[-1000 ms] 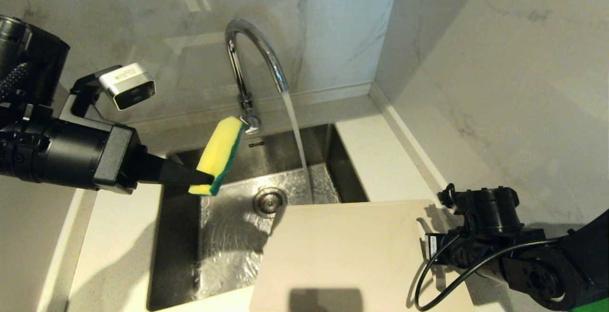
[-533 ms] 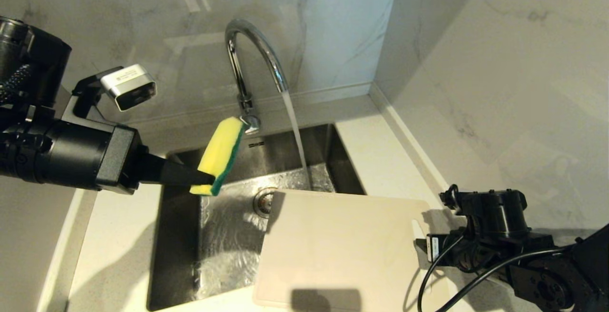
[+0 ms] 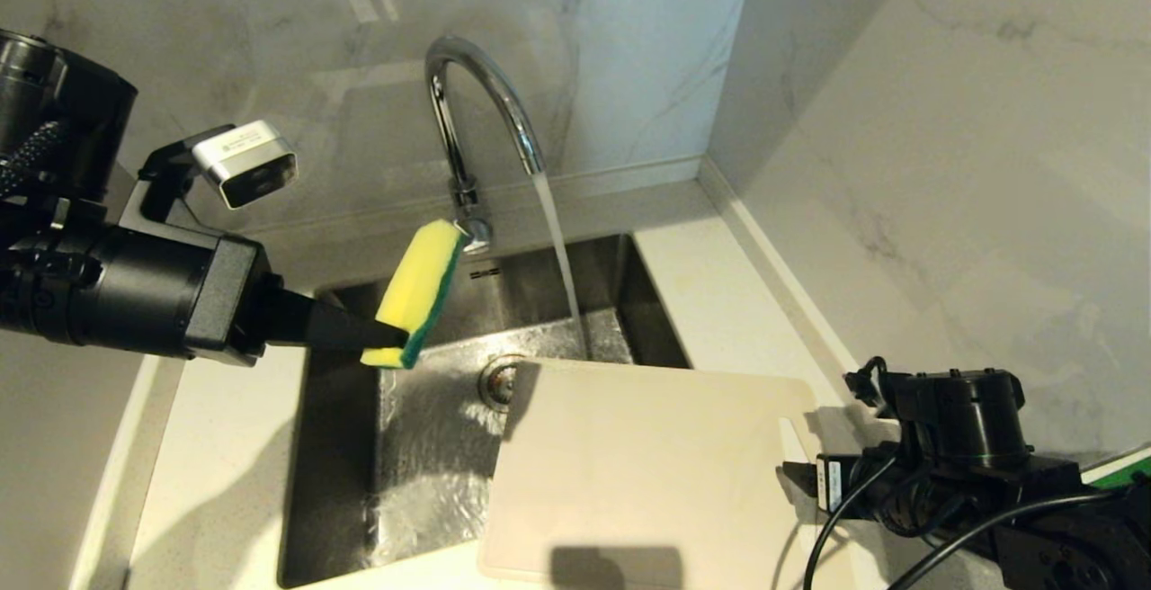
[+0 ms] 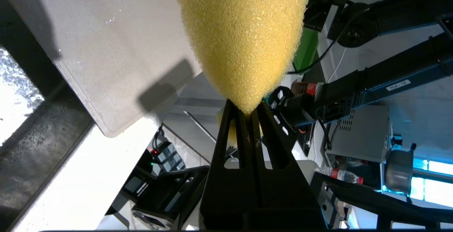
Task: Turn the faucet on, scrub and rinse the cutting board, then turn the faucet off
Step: Put down the cutting board, then put down the cleaning cloth
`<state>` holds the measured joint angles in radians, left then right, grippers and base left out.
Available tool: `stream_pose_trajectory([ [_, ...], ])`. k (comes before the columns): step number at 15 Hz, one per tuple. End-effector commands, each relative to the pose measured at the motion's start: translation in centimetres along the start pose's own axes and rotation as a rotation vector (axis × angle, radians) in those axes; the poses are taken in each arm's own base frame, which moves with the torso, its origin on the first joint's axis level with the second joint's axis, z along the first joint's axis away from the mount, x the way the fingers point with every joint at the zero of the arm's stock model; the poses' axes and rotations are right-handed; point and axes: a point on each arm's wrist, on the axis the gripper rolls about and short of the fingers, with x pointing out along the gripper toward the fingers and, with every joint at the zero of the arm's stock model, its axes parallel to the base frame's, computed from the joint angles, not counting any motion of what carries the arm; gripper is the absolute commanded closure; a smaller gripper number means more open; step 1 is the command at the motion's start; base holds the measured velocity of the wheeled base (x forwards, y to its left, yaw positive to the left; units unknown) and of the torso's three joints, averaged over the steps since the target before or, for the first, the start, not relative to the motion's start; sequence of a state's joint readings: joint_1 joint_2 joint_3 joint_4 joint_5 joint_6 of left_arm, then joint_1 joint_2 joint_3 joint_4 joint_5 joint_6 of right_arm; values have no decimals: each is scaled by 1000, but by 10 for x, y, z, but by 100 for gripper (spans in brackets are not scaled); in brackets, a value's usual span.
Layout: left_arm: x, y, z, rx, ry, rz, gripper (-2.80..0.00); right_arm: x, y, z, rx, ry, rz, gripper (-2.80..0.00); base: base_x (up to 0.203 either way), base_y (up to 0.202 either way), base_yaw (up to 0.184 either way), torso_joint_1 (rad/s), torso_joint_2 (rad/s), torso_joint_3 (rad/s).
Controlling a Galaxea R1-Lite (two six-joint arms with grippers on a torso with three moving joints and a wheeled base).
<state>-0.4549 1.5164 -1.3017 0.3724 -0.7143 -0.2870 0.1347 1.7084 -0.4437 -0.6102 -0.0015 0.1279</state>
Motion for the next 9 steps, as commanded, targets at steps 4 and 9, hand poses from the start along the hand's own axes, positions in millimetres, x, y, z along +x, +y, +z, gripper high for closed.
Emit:
stream_pose_trajectory([
  [4, -2, -1, -5, -8, 6, -2, 0, -26, 3, 9, 48, -36, 93, 0, 0, 0, 0, 0, 0, 0],
  [9, -5, -3, -6, 10, -13, -5, 0, -67, 5, 20, 43, -77, 121, 0, 0, 0, 0, 0, 0, 0],
])
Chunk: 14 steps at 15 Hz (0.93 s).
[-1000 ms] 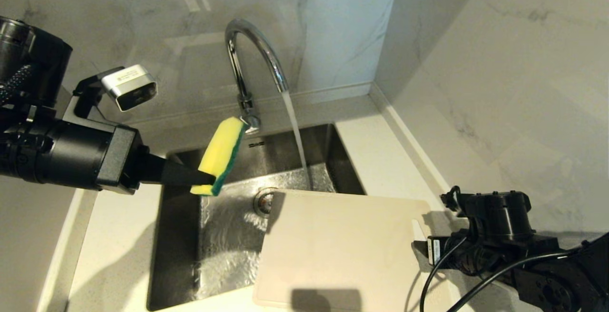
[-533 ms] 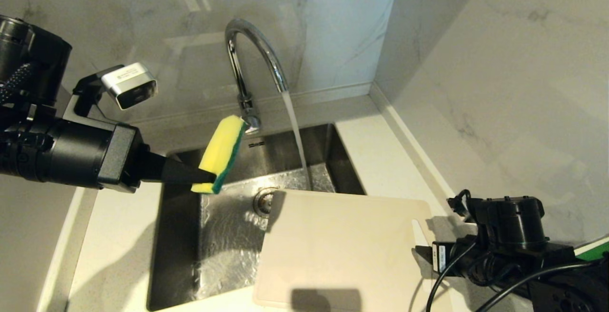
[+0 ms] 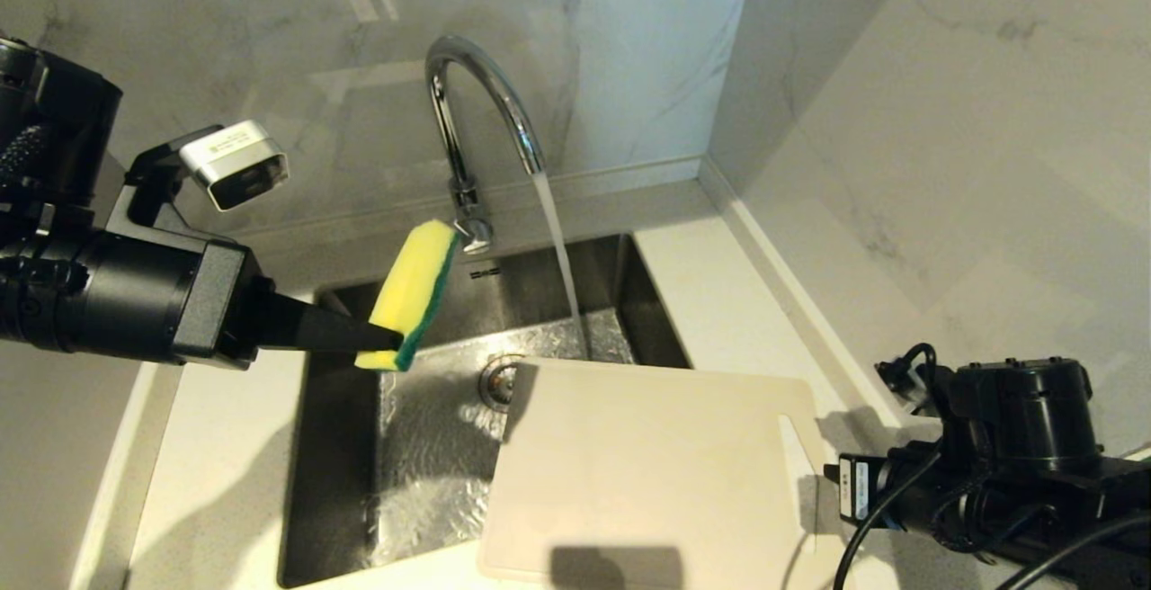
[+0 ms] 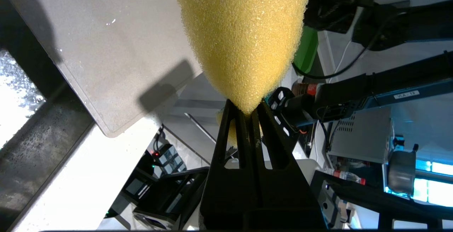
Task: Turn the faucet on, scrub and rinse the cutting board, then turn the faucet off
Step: Put down the cleaning cloth
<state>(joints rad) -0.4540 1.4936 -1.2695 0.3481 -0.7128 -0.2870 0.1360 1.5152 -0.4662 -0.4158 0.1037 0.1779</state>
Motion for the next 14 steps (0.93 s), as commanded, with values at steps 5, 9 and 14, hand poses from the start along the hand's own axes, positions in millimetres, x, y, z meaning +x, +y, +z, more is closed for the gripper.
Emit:
stream_pose_trajectory([
  [5, -5, -7, -7, 16, -5, -18, 0, -127, 22, 47, -11, -121, 26, 0, 0, 0, 0, 0, 0, 0],
  [9, -7, -9, -7, 22, -12, -22, 0, -218, 32, 52, -19, -211, 35, 0, 0, 0, 0, 0, 0, 0],
  [14, -6, -10, -2, 37, -29, -28, 0, -312, 40, 37, -5, -292, 51, 0, 0, 0, 0, 0, 0, 0],
])
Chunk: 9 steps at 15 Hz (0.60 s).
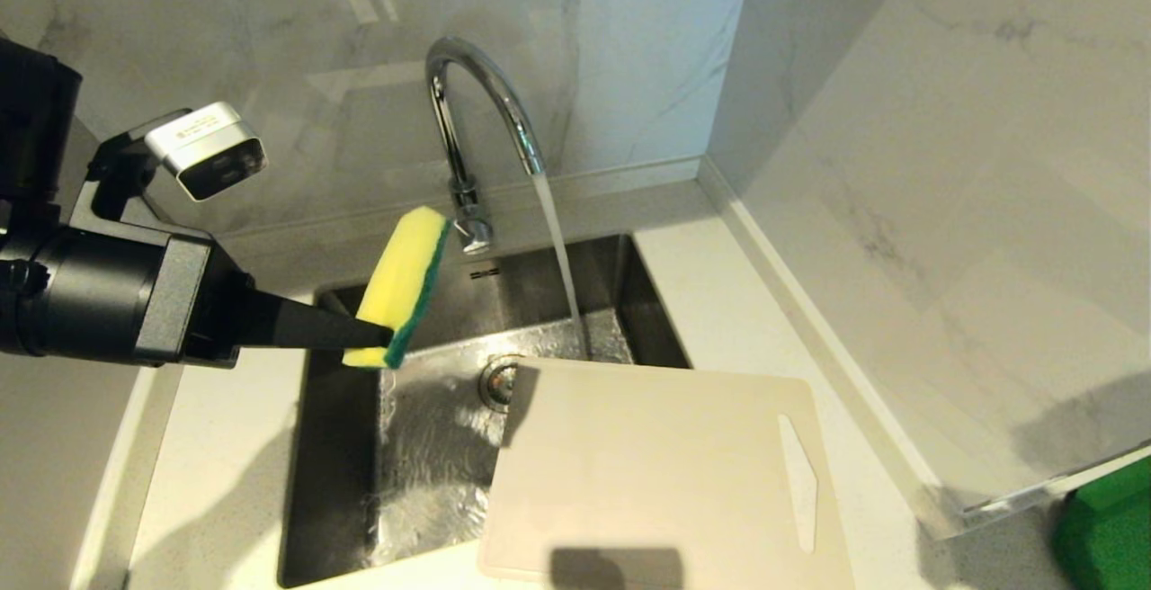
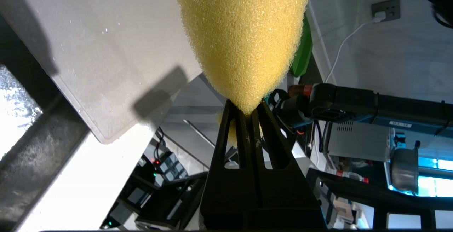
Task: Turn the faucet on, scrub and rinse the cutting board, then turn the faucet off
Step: Put down the cleaning cloth
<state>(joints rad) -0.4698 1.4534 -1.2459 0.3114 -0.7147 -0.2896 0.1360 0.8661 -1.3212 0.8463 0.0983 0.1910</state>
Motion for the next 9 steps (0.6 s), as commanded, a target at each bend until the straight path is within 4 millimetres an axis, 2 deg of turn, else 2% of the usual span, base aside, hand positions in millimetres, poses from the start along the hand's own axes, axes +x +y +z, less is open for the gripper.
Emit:
stream_pose_trajectory([
  [1, 1, 1, 1, -1, 0, -3, 0, -47, 4, -2, 35, -63, 15, 0, 0, 0, 0, 0, 0, 0],
  [5, 3, 2, -2, -7, 14, -4, 0, -88, 8, -6, 77, -122, 24, 0, 0, 0, 0, 0, 0, 0],
  [9, 5, 2, 0, -3, 11, -7, 0, -115, 9, -5, 76, -200, -7, 0, 0, 0, 0, 0, 0, 0],
])
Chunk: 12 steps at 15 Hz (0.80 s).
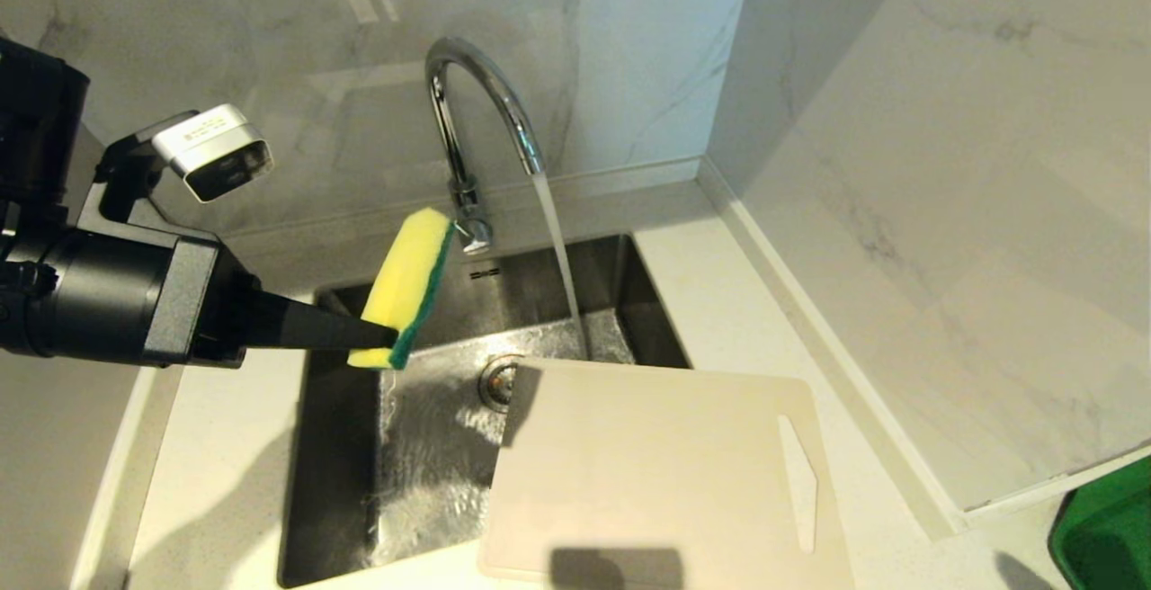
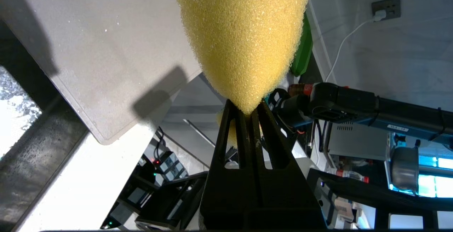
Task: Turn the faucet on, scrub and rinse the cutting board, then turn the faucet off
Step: Put down the cleaning cloth
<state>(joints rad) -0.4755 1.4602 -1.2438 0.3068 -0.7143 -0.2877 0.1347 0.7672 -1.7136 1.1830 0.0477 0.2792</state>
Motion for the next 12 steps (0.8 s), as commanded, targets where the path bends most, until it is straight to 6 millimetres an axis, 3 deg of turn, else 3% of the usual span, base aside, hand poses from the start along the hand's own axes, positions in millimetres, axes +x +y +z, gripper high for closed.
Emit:
stream_pose_trajectory([
  [1, 2, 0, 1, -4, 7, -6, 0, -17, 2, 4, -3, -62, 15, 0, 0, 0, 0, 0, 0, 0],
  [8, 3, -1, 3, 4, 3, -11, 0, -46, -7, -17, -41, -107, -130, 0, 0, 0, 0, 0, 0, 0],
  [12, 4, 1, -2, -8, 18, -8, 0, -66, -19, -63, -69, -93, -229, 0, 0, 0, 0, 0, 0, 0],
])
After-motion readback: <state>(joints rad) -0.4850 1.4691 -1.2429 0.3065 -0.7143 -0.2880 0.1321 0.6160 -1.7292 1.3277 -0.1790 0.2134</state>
